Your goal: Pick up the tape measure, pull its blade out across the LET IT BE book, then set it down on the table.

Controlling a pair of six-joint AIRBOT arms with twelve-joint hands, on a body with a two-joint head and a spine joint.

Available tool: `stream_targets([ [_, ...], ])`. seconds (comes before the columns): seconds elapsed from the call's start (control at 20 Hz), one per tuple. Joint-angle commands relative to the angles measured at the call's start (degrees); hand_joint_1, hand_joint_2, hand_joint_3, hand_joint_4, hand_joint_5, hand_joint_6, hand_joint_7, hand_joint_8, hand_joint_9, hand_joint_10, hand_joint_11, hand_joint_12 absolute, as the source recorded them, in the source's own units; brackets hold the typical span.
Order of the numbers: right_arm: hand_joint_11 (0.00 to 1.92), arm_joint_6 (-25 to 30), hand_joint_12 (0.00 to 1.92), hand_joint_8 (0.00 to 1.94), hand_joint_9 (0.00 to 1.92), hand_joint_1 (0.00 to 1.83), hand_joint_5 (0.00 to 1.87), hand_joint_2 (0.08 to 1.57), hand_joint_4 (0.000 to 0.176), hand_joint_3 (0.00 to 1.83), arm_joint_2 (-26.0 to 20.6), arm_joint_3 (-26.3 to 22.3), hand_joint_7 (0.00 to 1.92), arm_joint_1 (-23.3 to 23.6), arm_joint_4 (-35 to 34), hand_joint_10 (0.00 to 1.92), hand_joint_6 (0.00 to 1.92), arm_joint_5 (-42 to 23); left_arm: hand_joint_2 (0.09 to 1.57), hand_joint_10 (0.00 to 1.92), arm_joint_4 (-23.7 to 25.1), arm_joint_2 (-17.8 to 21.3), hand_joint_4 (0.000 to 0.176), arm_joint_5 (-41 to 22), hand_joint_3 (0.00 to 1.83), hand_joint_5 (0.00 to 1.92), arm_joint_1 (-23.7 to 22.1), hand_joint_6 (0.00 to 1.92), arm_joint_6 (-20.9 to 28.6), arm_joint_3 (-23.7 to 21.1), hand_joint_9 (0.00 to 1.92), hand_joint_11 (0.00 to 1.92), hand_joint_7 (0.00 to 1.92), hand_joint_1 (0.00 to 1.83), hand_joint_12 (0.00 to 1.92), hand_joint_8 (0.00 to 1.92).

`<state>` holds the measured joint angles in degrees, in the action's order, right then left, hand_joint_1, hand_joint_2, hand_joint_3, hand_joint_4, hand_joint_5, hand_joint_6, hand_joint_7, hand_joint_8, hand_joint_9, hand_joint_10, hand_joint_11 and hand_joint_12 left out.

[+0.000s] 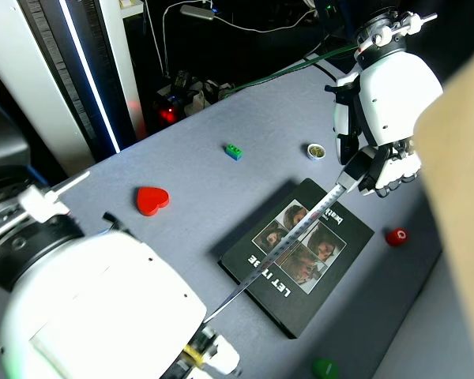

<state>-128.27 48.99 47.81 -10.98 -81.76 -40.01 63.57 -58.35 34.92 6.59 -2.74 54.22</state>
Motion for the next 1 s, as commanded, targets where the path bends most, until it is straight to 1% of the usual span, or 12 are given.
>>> stream_targets([
  [0.0,0.55,-0.87,1.28,0.9,0.91,1.2,0.88,1.14,0.013,0.0,-1.11,0.74,1.01,0.74,4.01,0.55,1.19,-5.8,1.08,1.25,5.33,0.84,0.0,1.31,0.0,1.12,-0.92,0.54,-1.9,0.17,0.9,0.88,1.07,1.38,1.03,0.9],
  [0.05,0.55,-0.87,1.28,0.9,0.91,1.2,0.88,1.14,0.013,0.0,-1.12,0.73,1.01,0.73,4.01,0.55,1.19,-5.8,1.08,1.25,5.33,0.87,0.0,1.41,0.0,1.12,-0.95,0.54,-1.9,0.08,0.9,0.88,1.07,1.38,1.03,0.9],
  [0.1,0.55,-0.87,1.28,0.89,0.91,1.2,0.89,1.14,0.008,0.0,-1.12,0.73,1.0,0.64,4.01,0.55,1.2,-5.8,1.08,1.25,5.33,0.91,0.0,1.43,0.0,1.12,-1.01,0.54,-1.9,-0.05,0.9,0.88,1.07,1.38,1.03,0.9],
  [0.15,0.55,-0.87,1.28,0.89,0.91,1.2,0.89,1.14,0.007,0.0,-1.12,0.73,1.0,0.53,4.01,0.55,1.2,-5.79,1.08,1.25,5.33,0.91,0.0,1.62,0.0,1.12,-1.1,0.54,-1.9,-0.22,0.9,0.88,1.07,1.38,1.03,0.9],
  [0.35,0.55,-0.79,1.29,0.89,0.91,1.2,0.89,1.14,0.011,0.0,-1.07,0.71,1.01,0.7,4.02,0.55,1.2,-5.72,1.08,1.24,5.31,0.98,0.0,1.94,0.0,1.12,-1.1,0.54,-1.89,-0.63,0.9,0.88,1.08,1.38,1.03,0.89],
  [0.4,0.55,-0.76,1.29,0.89,0.91,1.2,0.89,1.14,0.007,0.0,-1.04,0.7,1.0,0.78,4.02,0.55,1.2,-5.7,1.08,1.24,5.31,1.01,0.0,1.96,0.0,1.12,-1.09,0.54,-1.89,-0.63,0.9,0.88,1.08,1.38,1.03,0.89],
  [0.45,0.55,-0.75,1.29,0.89,0.91,1.2,0.89,1.14,0.006,0.0,-1.0,0.67,1.0,0.85,4.02,0.55,1.2,-5.64,1.08,1.24,5.31,1.03,0.0,2.06,0.0,1.12,-1.09,0.54,-1.89,-0.59,0.9,0.88,1.08,1.38,1.03,0.89],
  [0.6,0.55,-0.65,1.29,0.9,0.91,1.2,0.9,1.14,0.008,0.0,-0.87,0.37,1.0,1.05,4.02,0.55,1.19,-5.17,1.08,1.24,5.3,1.07,0.0,2.05,0.0,1.12,-1.1,0.54,-1.89,-0.54,0.9,0.88,1.08,1.38,1.03,0.89],
  [0.75,0.55,-0.63,1.29,0.89,0.91,1.2,0.9,1.14,0.004,0.0,-0.67,-0.54,0.99,1.38,4.02,0.55,1.2,-4.68,1.08,1.24,5.28,1.1,0.0,2.05,0.0,1.11,-1.07,0.54,-1.89,-0.68,0.9,0.88,1.09,1.39,1.03,0.88],
  [0.85,0.55,-0.44,1.29,0.89,0.92,1.2,0.9,1.14,0.006,0.0,-0.24,-0.61,1.0,1.41,4.02,0.55,1.2,-4.77,1.08,1.23,5.27,1.11,0.0,2.05,0.0,1.11,-1.05,0.55,-1.89,-0.7,0.91,0.88,1.09,1.39,1.03,0.88],
  [0.9,0.59,-0.37,1.28,0.87,0.92,1.21,0.92,1.13,0.003,0.0,0.02,-0.61,1.0,1.41,4.02,0.55,1.18,-4.86,1.08,1.24,5.26,1.11,0.0,2.05,0.0,1.09,-1.06,0.58,-1.88,-0.7,0.91,0.88,1.09,1.39,1.02,0.88],
  [0.95,0.58,-0.37,1.28,0.89,0.91,1.21,0.92,1.13,0.0,0.0,0.37,-0.61,0.99,1.4,4.02,0.54,1.18,-5.11,1.08,1.24,5.26,1.11,0.0,2.06,0.0,1.09,-1.06,0.57,-1.87,-0.71,0.91,0.88,1.08,1.38,1.02,0.89],
])
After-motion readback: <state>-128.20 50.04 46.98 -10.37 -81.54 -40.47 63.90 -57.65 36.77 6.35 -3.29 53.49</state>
